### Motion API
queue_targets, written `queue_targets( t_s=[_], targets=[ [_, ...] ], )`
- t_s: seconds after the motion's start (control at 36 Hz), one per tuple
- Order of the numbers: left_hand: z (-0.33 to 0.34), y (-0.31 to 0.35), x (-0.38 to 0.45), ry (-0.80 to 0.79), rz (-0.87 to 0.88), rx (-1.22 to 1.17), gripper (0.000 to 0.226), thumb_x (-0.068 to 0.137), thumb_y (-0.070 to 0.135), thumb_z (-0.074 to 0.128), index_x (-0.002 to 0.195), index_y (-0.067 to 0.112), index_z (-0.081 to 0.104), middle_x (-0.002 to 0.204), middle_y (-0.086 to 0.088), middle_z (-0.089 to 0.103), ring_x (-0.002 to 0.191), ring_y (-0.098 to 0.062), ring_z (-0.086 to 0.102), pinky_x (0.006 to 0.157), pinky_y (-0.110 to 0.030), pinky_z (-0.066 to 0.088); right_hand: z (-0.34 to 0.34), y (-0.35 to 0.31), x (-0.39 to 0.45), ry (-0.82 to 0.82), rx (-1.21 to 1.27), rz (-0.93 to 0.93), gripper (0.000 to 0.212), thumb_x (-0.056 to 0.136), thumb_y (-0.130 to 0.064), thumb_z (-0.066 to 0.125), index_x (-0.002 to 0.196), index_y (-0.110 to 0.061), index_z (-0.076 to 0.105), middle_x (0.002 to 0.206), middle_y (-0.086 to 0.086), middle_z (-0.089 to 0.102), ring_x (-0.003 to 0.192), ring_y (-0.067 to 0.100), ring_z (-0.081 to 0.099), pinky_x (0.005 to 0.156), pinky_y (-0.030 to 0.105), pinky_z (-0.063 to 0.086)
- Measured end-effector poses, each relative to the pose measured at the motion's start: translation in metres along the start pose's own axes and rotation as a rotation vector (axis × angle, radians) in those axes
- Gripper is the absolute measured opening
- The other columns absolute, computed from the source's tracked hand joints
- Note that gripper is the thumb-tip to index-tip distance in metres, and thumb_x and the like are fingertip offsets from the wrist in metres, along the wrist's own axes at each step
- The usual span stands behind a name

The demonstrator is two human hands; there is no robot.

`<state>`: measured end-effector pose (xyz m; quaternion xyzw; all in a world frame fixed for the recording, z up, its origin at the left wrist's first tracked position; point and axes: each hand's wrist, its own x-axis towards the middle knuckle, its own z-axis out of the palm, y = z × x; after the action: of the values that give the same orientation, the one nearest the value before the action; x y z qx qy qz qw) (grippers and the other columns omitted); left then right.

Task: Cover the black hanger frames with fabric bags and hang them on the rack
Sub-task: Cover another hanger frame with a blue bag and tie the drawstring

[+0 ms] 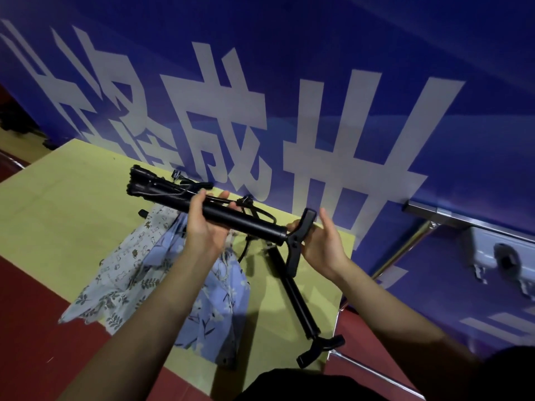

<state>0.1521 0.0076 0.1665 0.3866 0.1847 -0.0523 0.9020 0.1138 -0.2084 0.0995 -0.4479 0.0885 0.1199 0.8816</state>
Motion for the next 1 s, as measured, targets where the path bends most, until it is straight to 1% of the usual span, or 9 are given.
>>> queue_targets(
  t_s=[0.08, 0.17, 0.25, 0.36, 0.44, 0.61, 0.78, 0.86, 1.0],
  targets=[
    [-0.002, 0.009, -0.001, 0.01, 0.041, 0.001, 0.014, 0.094, 0.031, 0.057, 0.09, 0.018, 0.053, 0.081, -0.002, 0.066, 0.061, -0.015, 0.06, 0.083, -0.034, 0.051, -0.005, -0.007, 0.008, -0.056, -0.07, 0.031, 0.069, 0.092, -0.063, 0.026, 0.098, -0.005, 0.062, 0.118, 0.015, 0.061, 0.121, 0.024, 0.052, 0.101, 0.038, 0.037],
    [-0.002, 0.014, -0.003, -0.03, 0.055, 0.032, 0.016, 0.094, 0.029, 0.056, 0.086, 0.015, 0.052, 0.075, -0.003, 0.062, 0.053, -0.014, 0.054, 0.067, -0.026, 0.047, 0.008, -0.009, 0.018, -0.158, -0.262, 0.106, 0.051, 0.092, -0.05, 0.044, 0.109, -0.007, 0.064, 0.126, 0.009, 0.06, 0.125, 0.018, 0.051, 0.107, 0.041, 0.033],
    [0.0, 0.014, -0.003, -0.094, 0.062, 0.044, 0.019, 0.094, 0.029, 0.054, 0.084, 0.014, 0.052, 0.069, -0.003, 0.06, 0.047, -0.014, 0.047, 0.069, -0.028, 0.043, 0.029, -0.009, 0.025, -0.264, -0.349, 0.218, 0.031, 0.092, -0.036, 0.052, 0.109, -0.017, 0.068, 0.126, 0.001, 0.062, 0.127, 0.013, 0.049, 0.104, 0.038, 0.033],
    [-0.001, 0.02, -0.001, -0.063, 0.085, 0.075, 0.021, 0.097, 0.03, 0.053, 0.082, 0.014, 0.054, 0.068, -0.002, 0.06, 0.044, -0.013, 0.048, 0.071, -0.027, 0.048, 0.05, -0.007, 0.023, -0.362, -0.786, 0.271, 0.038, 0.101, -0.043, 0.04, 0.098, -0.019, 0.07, 0.096, 0.001, 0.071, 0.091, 0.015, 0.061, 0.079, 0.027, 0.044],
    [-0.012, 0.029, 0.004, -0.026, 0.1, 0.106, 0.016, 0.096, 0.03, 0.056, 0.089, 0.016, 0.056, 0.073, -0.001, 0.064, 0.048, -0.013, 0.055, 0.07, -0.026, 0.05, 0.053, -0.004, 0.019, -0.319, -0.992, 0.119, 0.048, 0.1, -0.048, 0.04, 0.075, -0.013, 0.059, 0.066, 0.003, 0.058, 0.062, 0.015, 0.049, 0.065, 0.025, 0.041],
    [-0.037, 0.03, 0.011, 0.083, 0.098, 0.134, 0.022, 0.089, 0.029, 0.068, 0.095, 0.012, 0.055, 0.075, -0.002, 0.053, 0.062, -0.014, 0.055, 0.074, -0.027, 0.056, 0.045, -0.012, 0.021, -0.344, -1.144, -0.024, 0.051, 0.101, -0.044, 0.042, 0.07, -0.005, 0.053, 0.061, 0.01, 0.053, 0.057, 0.019, 0.047, 0.067, 0.027, 0.044],
    [-0.042, 0.019, 0.019, 0.24, 0.149, 0.179, 0.036, 0.092, 0.034, 0.063, 0.11, 0.003, 0.057, 0.08, -0.006, 0.059, 0.071, -0.02, 0.068, 0.066, -0.027, 0.058, 0.041, -0.016, 0.02, -0.278, -1.748, -0.273, 0.055, 0.101, -0.052, 0.031, 0.072, -0.012, 0.055, 0.068, 0.005, 0.062, 0.066, 0.019, 0.056, 0.064, 0.033, 0.043],
    [-0.043, 0.018, 0.025, 0.323, 0.127, 0.195, 0.055, 0.094, 0.047, 0.056, 0.122, 0.0, 0.054, 0.08, -0.005, 0.059, 0.066, -0.019, 0.064, 0.062, -0.028, 0.058, 0.046, -0.018, 0.014, -0.237, -1.624, -0.278, 0.051, 0.102, -0.045, 0.034, 0.073, -0.008, 0.055, 0.063, 0.0, 0.056, 0.063, 0.016, 0.052, 0.065, 0.034, 0.042],
    [-0.044, 0.019, 0.032, 0.389, 0.105, 0.199, 0.058, 0.092, 0.056, 0.052, 0.126, 0.008, 0.047, 0.098, -0.007, 0.059, 0.08, -0.022, 0.064, 0.063, -0.03, 0.057, 0.05, -0.002, 0.003, -0.209, -1.179, -0.115, 0.039, 0.103, -0.032, 0.041, 0.079, -0.012, 0.063, 0.053, -0.012, 0.045, 0.045, 0.0, 0.041, 0.051, 0.009, 0.032]
  ],
)
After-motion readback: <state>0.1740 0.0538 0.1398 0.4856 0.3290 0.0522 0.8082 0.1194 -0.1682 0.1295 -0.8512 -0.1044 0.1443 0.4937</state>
